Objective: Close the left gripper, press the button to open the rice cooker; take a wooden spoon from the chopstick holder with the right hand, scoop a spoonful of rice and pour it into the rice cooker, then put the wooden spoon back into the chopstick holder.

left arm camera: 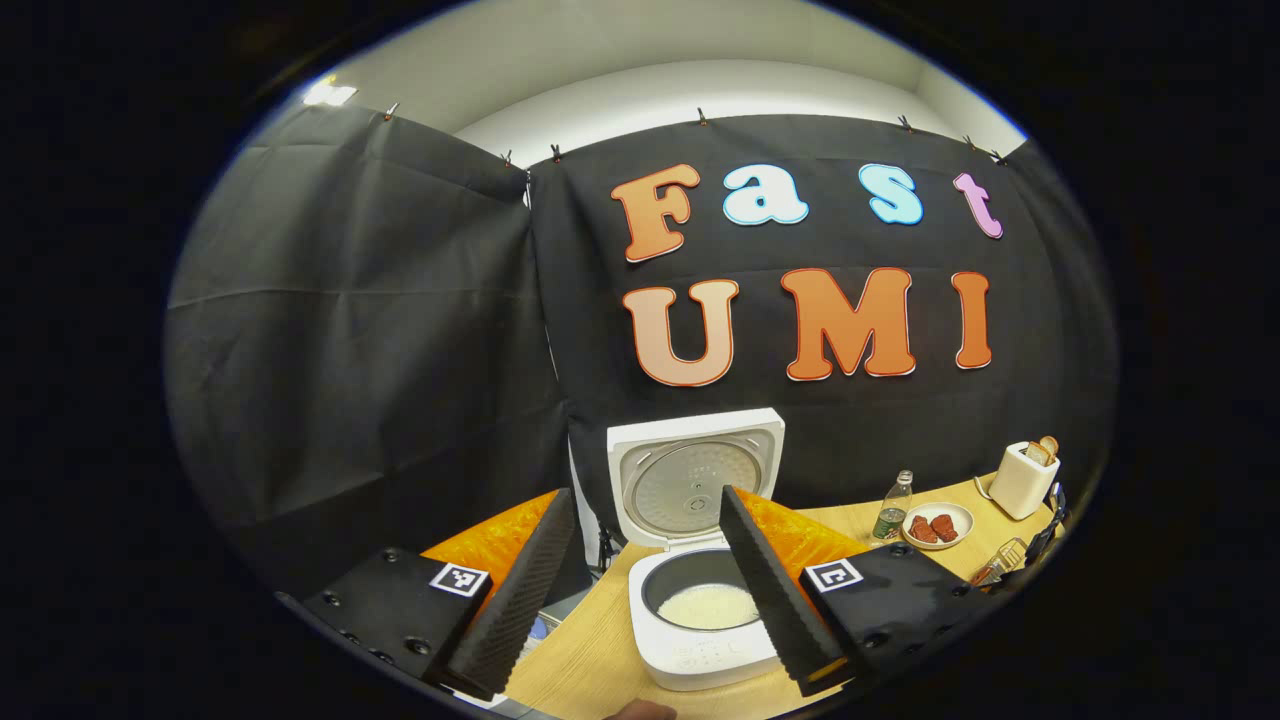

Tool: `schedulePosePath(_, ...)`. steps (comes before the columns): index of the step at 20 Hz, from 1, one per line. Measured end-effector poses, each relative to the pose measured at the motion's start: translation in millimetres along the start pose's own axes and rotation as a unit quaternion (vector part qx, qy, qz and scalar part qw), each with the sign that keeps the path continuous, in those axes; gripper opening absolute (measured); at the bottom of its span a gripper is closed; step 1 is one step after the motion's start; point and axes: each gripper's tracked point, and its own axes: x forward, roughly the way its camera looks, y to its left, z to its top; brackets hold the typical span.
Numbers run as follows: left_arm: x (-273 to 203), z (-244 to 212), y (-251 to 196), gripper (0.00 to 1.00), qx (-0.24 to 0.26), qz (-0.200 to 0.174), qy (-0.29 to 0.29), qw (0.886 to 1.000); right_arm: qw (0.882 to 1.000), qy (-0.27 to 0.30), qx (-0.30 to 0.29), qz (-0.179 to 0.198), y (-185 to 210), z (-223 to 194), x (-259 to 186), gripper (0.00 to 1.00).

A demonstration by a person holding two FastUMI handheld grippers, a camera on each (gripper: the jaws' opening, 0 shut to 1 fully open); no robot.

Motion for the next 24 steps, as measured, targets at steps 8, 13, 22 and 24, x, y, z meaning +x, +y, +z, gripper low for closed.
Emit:
schedulePosePath(8, 1.3, 5.3, -19.8, 0.95, 0.002, -0.009, -0.001, 1.0, 0.993, 0.031, 0.101, 0.052, -12.5, 0.5, -2.2, 0.11)
schedulePosePath(13, -0.3, 7.6, -31.4, 0.95, 0.005, -0.014, -0.004, 1.0, 0.987, 0.027, 0.133, 0.086, -10.5, 13.9, -19.5, 0.11)
schedulePosePath(22, 1.1, 3.7, -47.4, 0.95, -0.011, -0.019, 0.002, 1.0, 0.971, -0.003, 0.199, 0.13, -16.0, 64.6, -47.3, 0.11)
schedulePosePath(24, 1.9, 3.8, -49.7, 0.99, -0.013, -0.019, 0.0, 1.0, 0.965, -0.009, 0.218, 0.143, -12.0, 76.0, -55.7, 0.11)
